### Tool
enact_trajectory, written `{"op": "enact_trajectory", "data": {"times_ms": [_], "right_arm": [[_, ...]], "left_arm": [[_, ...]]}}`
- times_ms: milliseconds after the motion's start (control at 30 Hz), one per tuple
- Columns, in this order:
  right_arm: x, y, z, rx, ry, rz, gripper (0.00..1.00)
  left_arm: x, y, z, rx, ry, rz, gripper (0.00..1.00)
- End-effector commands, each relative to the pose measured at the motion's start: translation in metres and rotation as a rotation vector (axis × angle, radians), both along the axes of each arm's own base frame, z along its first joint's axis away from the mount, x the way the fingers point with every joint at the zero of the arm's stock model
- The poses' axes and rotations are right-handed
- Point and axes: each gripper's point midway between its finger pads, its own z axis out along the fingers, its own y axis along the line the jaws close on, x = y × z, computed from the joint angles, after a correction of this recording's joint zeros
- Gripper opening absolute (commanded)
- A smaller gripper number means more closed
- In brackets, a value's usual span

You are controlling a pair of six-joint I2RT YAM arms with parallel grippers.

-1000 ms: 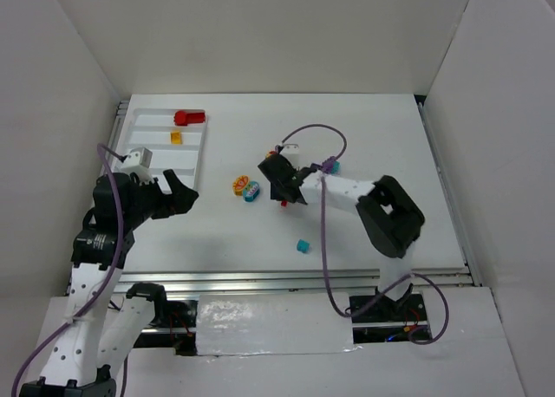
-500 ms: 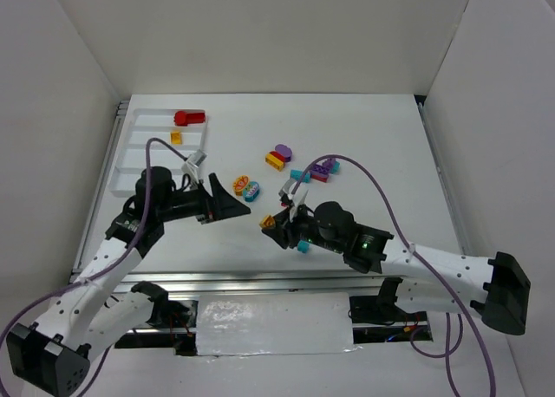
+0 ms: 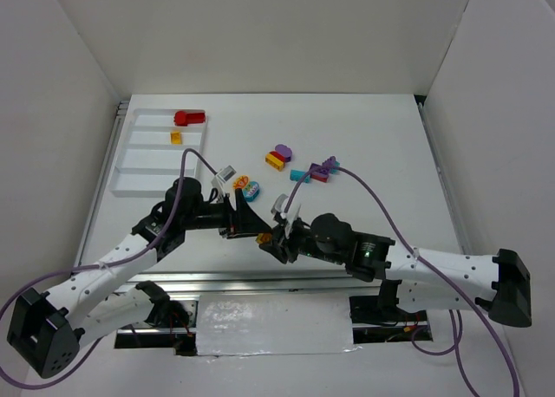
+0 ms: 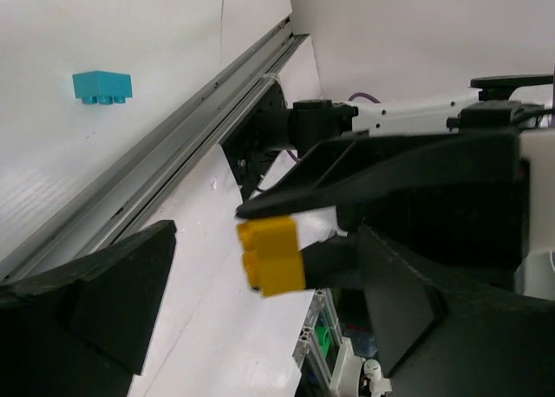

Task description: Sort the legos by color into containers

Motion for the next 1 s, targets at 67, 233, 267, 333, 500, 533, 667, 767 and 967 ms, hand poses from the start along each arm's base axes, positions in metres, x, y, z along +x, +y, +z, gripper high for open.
{"op": "enact_trajectory", "data": {"times_ms": [67,233,267,333,500,533,667,767,967], "right_arm": [[0.005,0.007,0.005,-0.029,-0.052,-0.053,0.0],[0.018,0.003,0.015,0.014,-0.074,-0.134,0.0],[0.02,0.003,0.015,0.012,-0.075,-0.147,0.0],[0.022,0.002,0.018,0.018,-0.082,-0.16,0.0],[0.02,0.001,0.028,0.073,-0.091,-0.157,0.0],[0.023,-0.001,0.029,0.078,-0.092,-0.172,0.0],[0.018,0.001,0.036,0.097,-0.093,-0.143,0.0],[0.012,0.004,0.037,0.11,-0.087,-0.109,0.0],[0.014,0.005,0.024,0.087,-0.064,-0.123,0.73]], "left_arm": [[0.003,-0.007,0.012,-0.058,-0.051,-0.017,0.84],[-0.003,-0.008,0.013,-0.068,-0.052,-0.044,0.66],[-0.004,-0.008,0.013,-0.067,-0.057,-0.051,0.68],[-0.007,-0.007,0.012,-0.063,-0.058,-0.059,0.71],[-0.009,-0.007,0.009,-0.066,-0.062,-0.067,0.63],[-0.009,-0.008,0.008,-0.068,-0.059,-0.072,0.59],[-0.009,-0.011,0.006,-0.069,-0.062,-0.084,0.52],[-0.007,-0.013,0.005,-0.066,-0.066,-0.087,0.25],[0.003,-0.013,0.016,-0.049,-0.123,-0.054,0.0]]}}
